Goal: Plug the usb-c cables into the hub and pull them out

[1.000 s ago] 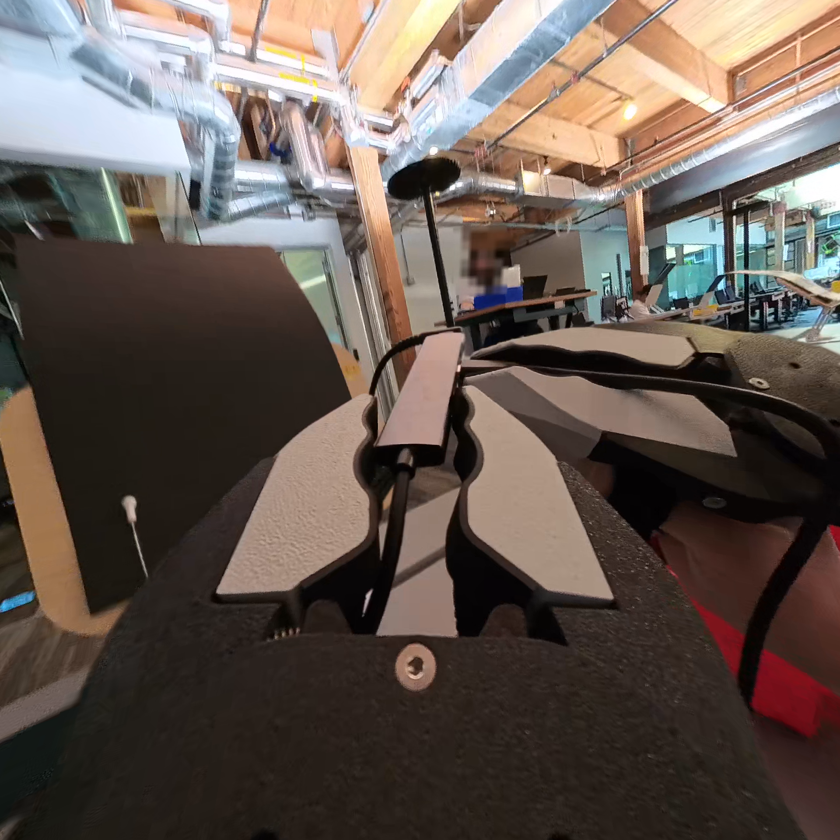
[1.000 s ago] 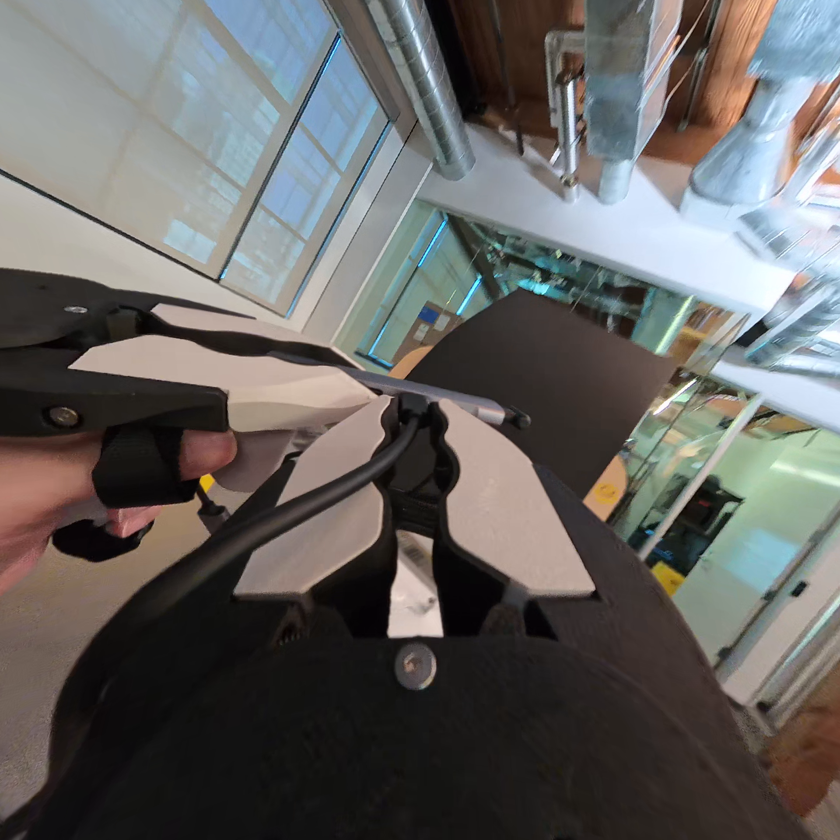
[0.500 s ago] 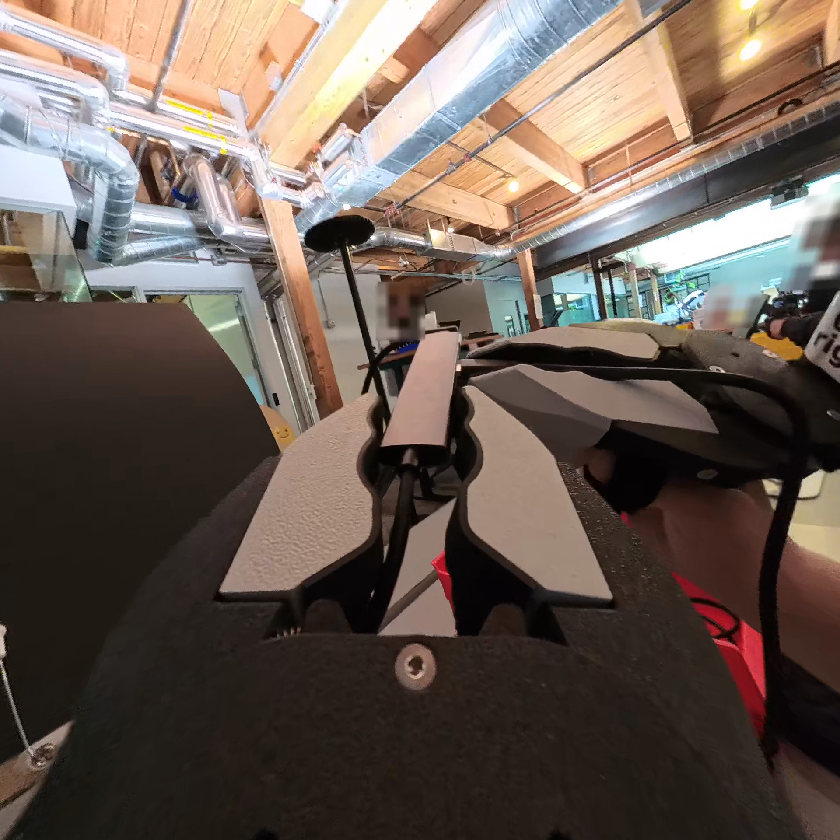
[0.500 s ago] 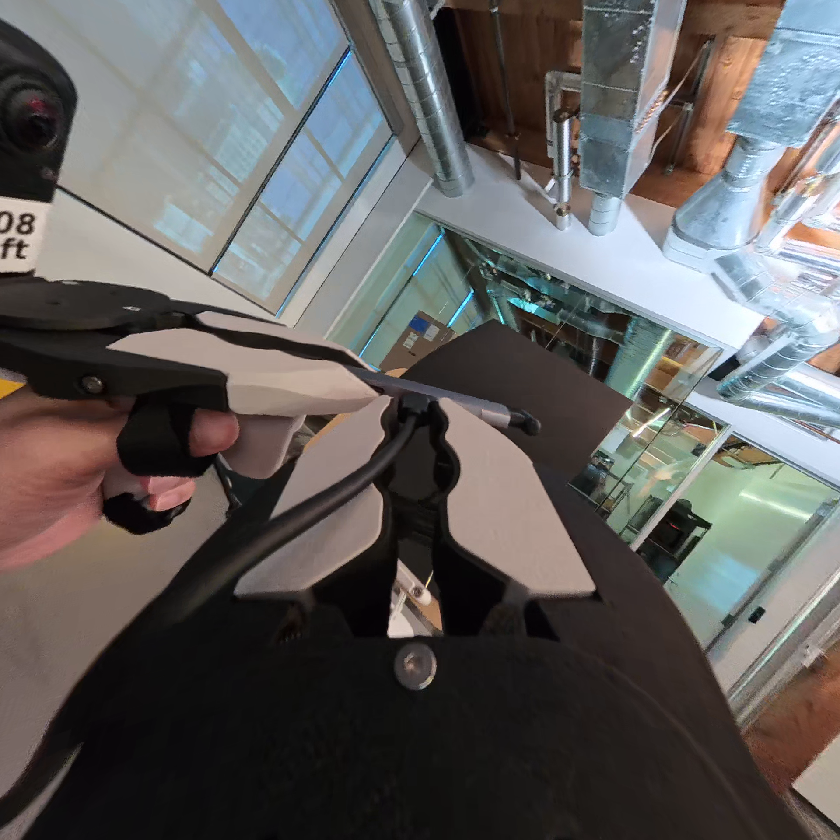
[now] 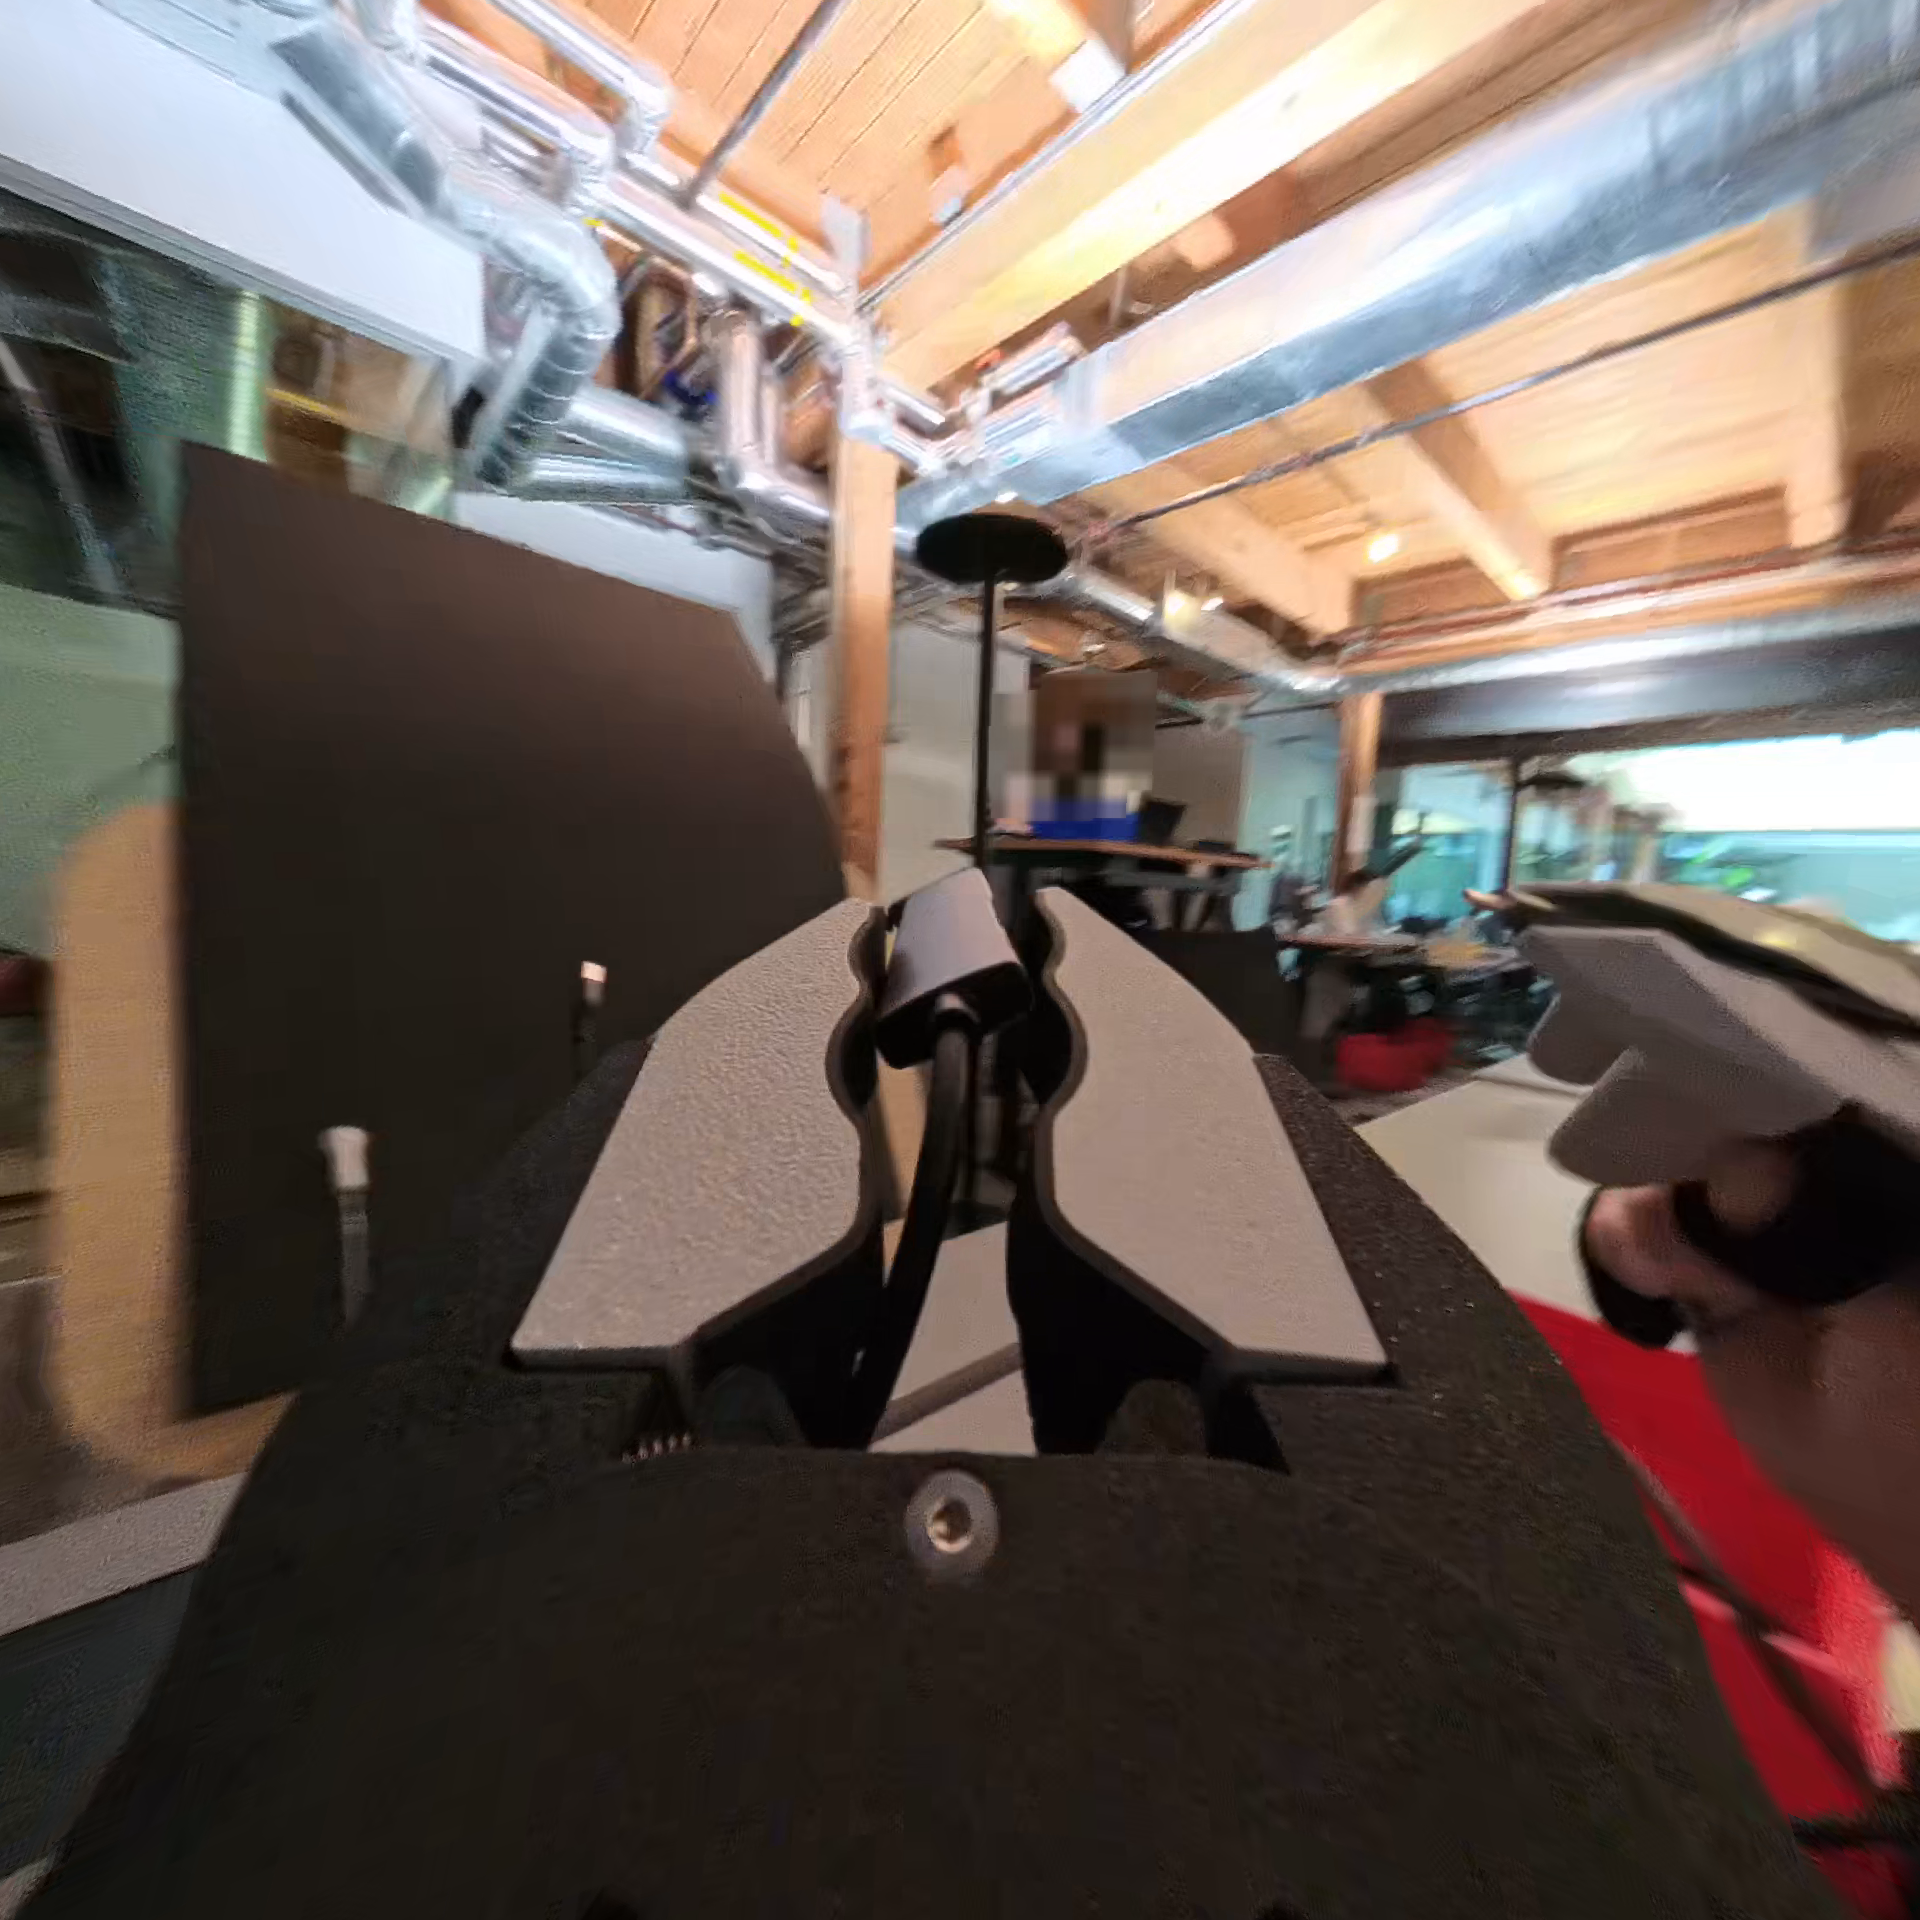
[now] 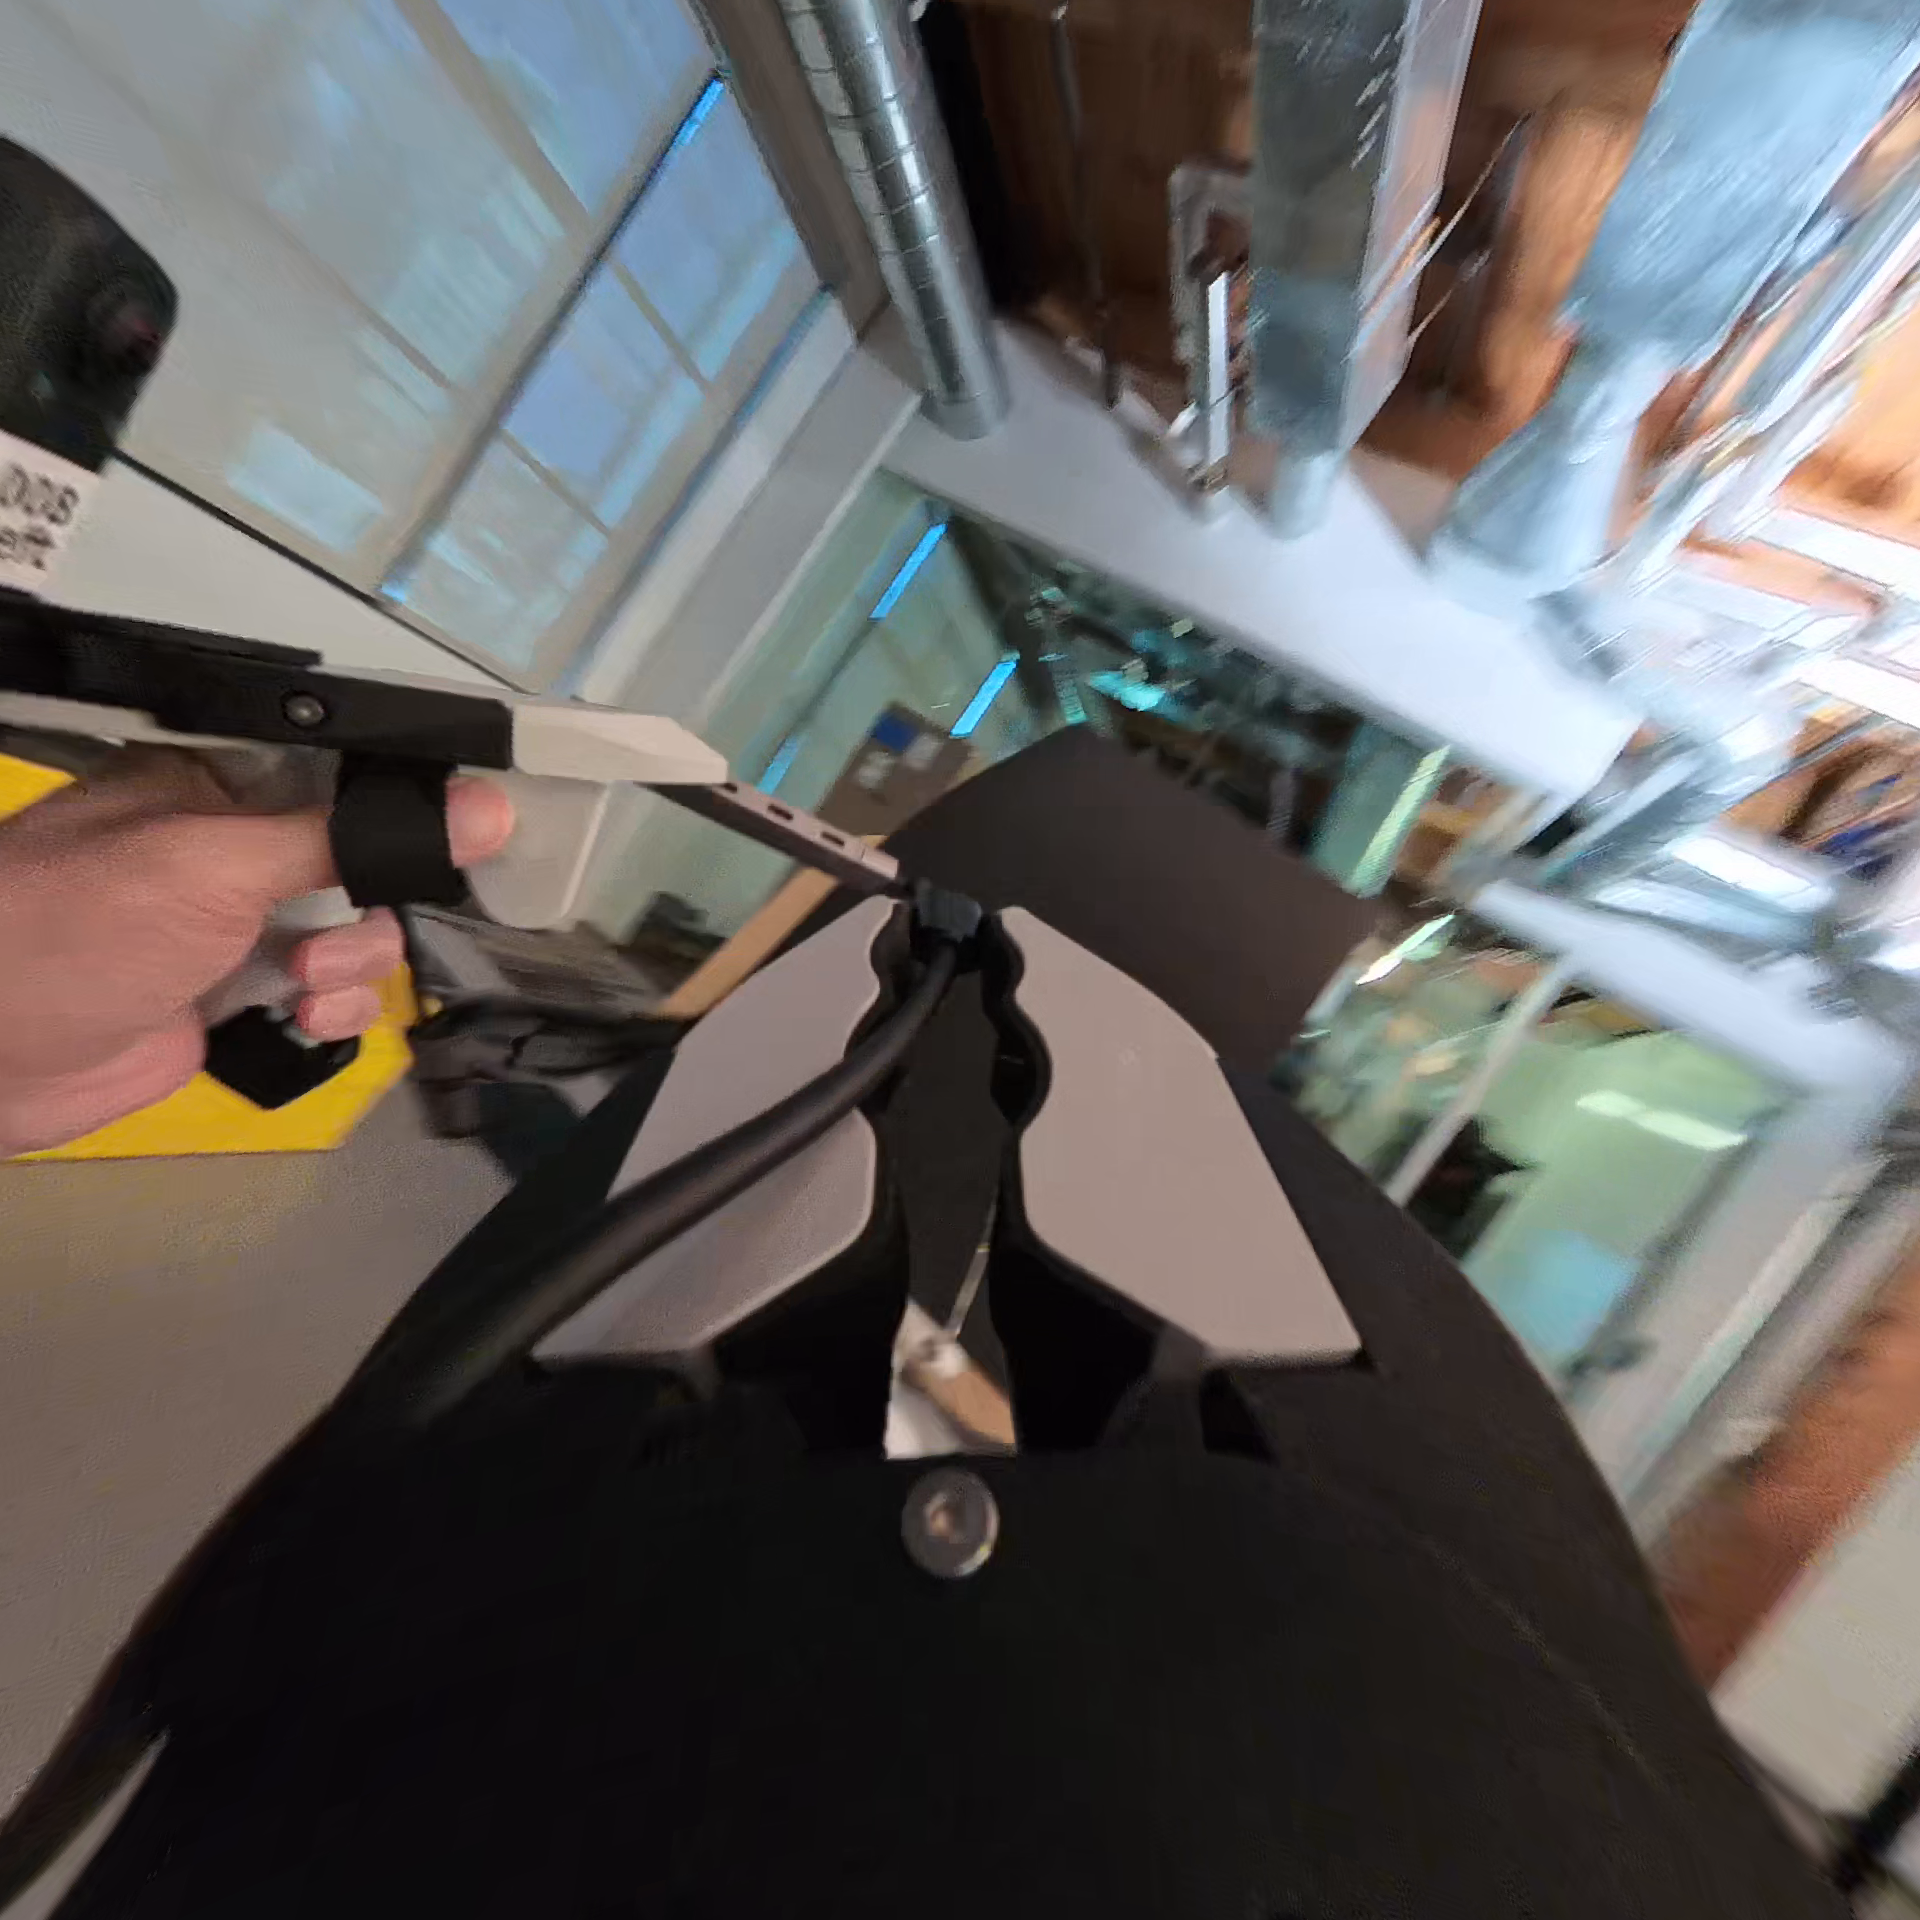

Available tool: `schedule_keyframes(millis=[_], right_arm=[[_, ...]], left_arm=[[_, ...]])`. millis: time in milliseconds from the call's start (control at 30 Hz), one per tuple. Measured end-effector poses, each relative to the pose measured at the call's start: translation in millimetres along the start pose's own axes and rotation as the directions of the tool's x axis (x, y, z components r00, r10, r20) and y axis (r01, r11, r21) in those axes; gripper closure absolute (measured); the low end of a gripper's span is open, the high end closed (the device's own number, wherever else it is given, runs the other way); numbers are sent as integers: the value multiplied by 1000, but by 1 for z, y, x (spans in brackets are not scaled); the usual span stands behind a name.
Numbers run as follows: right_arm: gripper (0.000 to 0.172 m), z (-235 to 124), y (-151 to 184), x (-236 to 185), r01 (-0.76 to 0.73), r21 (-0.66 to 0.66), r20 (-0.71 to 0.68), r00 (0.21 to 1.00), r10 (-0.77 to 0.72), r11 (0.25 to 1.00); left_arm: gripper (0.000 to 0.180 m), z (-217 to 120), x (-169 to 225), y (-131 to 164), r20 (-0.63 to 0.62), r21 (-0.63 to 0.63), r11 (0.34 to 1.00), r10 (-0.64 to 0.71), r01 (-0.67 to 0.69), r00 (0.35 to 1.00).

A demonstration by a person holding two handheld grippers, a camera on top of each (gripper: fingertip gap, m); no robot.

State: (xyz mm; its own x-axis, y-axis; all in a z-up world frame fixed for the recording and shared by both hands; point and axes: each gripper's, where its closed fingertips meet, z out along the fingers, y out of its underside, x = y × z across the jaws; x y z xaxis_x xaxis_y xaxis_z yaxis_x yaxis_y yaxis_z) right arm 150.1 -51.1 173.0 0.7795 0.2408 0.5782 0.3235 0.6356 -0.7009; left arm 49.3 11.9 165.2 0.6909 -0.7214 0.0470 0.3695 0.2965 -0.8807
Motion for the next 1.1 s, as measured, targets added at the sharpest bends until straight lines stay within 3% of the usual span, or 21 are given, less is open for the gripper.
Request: schedule_keyframes(millis=[100, 200, 333, 500, 633, 700, 900, 1100], right_arm=[[158, 10, 26, 3, -183, -145, 120, 972, 201, 972], [159, 6, 59, 9, -222, -372, 169, 939, 301, 901], [158, -25, 97, 48, 5, -649, 90, 993, 70, 761], [158, -35, 84, 115, 85, -764, 45, 996, -78, 640], [158, -45, 79, 168, 155, -858, 66, 979, -193, 490], [158, -61, 99, 169, 157, -911, 114, 985, -132, 382], [158, -154, 211, 138, 231, -972, 232, 973, -8, -36], [158, -237, 268, 77, 217, -931, 131, 949, 286, -294]], left_arm=[[157, -4, -7, 4, 23, -88, 982, 167, -165, 986], [157, -3, -7, 20, -41, -213, 972, 94, -101, 995], [158, -4, -4, 40, -113, -316, 949, -39, 1, 993], [167, -1, 7, 49, -170, -354, 935, -52, -11, 984], [171, 0, 10, 61, -183, -405, 910, 10, -85, 983], [171, -1, 13, 69, -201, -445, 891, -2, -89, 980], [171, -3, 20, 65, -230, -440, 894, -26, -80, 973], [171, -3, 20, 63, -235, -433, 900, -51, -57, 971]])
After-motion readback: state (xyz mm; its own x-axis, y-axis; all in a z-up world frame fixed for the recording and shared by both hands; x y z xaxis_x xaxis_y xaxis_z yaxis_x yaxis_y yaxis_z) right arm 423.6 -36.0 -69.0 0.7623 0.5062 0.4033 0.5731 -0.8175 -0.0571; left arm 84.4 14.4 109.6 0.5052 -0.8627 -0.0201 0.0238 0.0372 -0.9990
